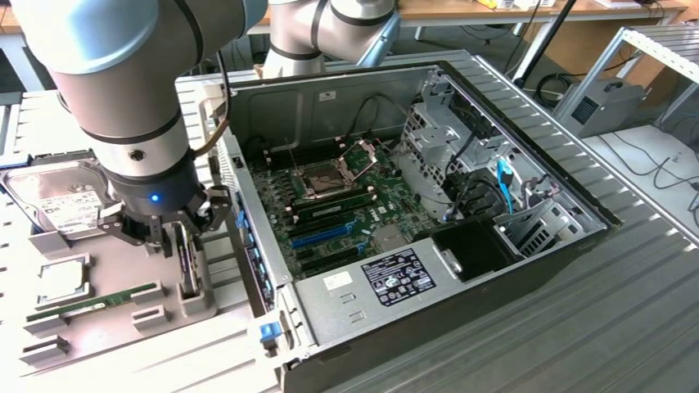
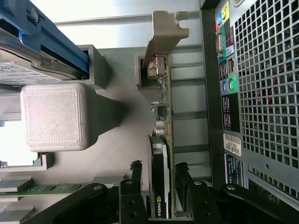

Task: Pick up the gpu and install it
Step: 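Pick up the gpu and move the gpu toward the slot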

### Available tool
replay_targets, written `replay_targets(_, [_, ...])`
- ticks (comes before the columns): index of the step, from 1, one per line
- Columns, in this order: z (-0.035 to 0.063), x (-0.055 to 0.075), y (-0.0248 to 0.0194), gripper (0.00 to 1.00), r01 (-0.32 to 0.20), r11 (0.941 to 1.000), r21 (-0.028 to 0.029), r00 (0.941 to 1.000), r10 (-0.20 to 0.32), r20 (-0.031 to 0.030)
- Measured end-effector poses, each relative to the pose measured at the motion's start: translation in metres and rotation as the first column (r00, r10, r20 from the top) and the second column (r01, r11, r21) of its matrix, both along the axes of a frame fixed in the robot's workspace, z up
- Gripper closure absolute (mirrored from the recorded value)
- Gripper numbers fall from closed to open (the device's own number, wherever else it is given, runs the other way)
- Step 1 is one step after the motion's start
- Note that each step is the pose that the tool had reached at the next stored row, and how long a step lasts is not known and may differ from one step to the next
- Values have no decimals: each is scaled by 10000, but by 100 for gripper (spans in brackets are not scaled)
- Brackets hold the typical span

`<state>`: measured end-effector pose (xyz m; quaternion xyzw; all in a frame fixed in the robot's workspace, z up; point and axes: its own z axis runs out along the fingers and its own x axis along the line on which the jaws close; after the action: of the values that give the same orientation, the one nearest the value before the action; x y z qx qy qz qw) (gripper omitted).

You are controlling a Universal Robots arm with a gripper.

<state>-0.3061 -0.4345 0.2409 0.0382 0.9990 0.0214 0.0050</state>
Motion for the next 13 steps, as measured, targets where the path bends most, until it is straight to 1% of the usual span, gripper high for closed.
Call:
replay_targets(2, [0,0,0,59,0,10000,0,10000,0,0])
replay_targets(4, [0,0,0,73,0,10000,0,10000,0,0])
replay_targets(5, [0,0,0,73,-129,9999,0,9999,129,0])
replay_targets(6, [0,0,0,73,-378,9993,0,9993,378,0])
replay_targets(9, [12,0,0,73,-379,9993,-1,9993,379,-1])
replay_targets(13, [69,0,0,73,-378,9993,0,9993,378,0])
